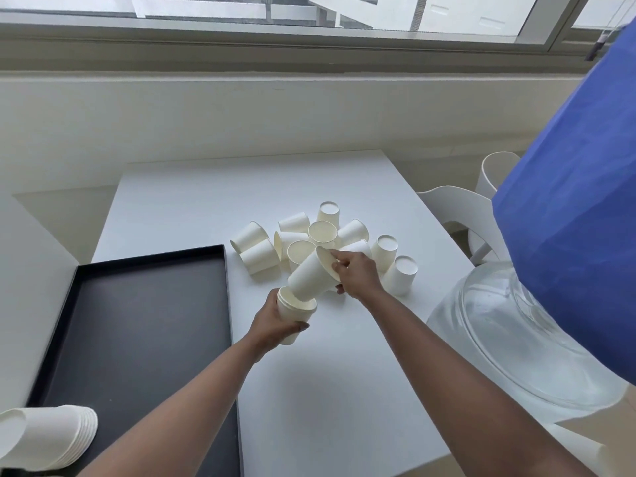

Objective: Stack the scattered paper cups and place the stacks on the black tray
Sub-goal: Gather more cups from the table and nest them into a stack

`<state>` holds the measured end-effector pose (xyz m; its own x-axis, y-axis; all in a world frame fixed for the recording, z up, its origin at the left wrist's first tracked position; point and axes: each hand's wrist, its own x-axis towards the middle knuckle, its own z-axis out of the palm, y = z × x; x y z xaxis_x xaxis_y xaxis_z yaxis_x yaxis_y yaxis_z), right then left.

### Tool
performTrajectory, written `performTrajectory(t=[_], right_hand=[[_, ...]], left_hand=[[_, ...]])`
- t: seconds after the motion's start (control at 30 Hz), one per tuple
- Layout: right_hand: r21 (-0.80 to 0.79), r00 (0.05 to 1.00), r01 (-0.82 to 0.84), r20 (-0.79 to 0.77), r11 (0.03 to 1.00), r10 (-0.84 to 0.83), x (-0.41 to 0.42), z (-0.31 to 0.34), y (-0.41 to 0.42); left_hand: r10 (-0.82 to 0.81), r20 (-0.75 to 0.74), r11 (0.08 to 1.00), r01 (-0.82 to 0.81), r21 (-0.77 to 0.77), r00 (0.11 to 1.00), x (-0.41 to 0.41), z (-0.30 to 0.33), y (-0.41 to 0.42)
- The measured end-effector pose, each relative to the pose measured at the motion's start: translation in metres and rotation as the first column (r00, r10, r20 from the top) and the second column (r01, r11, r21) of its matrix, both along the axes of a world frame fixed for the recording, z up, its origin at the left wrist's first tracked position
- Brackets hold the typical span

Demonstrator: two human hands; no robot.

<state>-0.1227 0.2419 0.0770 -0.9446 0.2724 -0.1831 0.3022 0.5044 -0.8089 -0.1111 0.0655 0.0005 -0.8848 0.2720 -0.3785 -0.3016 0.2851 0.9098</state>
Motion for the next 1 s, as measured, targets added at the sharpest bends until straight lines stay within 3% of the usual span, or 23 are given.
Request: performTrajectory(t=[0.37, 0.7, 0.8, 0.87, 0.93, 1.0], right_hand=[[0.201, 0.982, -0.178, 0.101, 0.963, 0.160, -0.004, -0.020, -0.020], [0.230, 0.970, -0.217, 0.163, 0.949, 0.182, -0.004, -0.040, -0.032], [0.164, 0.965, -0.238, 0.148, 0.957, 0.215, -0.006, -0.046, -0.031], [0.107, 0.990, -0.127, 0.068, 0.986, 0.120, -0.006, -0.049, -0.029], [0.067, 0.990, 0.141, -0.013, 0.988, -0.141, -0.009, -0.053, -0.026], [0.067, 0.926, 0.371, 0.040, 0.926, -0.374, -0.013, -0.057, -0.018]], left_hand=[[-0.035, -0.037, 0.998, 0.037, 0.045, 0.999, 0.001, 0.008, 0.000], [-0.045, -0.054, 0.997, 0.049, 0.059, 0.998, 0.000, 0.007, 0.004], [-0.038, -0.044, 0.997, 0.041, 0.064, 0.998, 0.000, 0.007, 0.000], [-0.004, -0.038, 0.998, 0.007, 0.065, 0.999, -0.002, 0.008, -0.002], [0.015, -0.035, 0.998, -0.013, 0.055, 0.999, -0.005, 0.010, -0.006], [0.024, -0.025, 0.999, -0.022, 0.045, 0.999, -0.007, 0.010, -0.011]])
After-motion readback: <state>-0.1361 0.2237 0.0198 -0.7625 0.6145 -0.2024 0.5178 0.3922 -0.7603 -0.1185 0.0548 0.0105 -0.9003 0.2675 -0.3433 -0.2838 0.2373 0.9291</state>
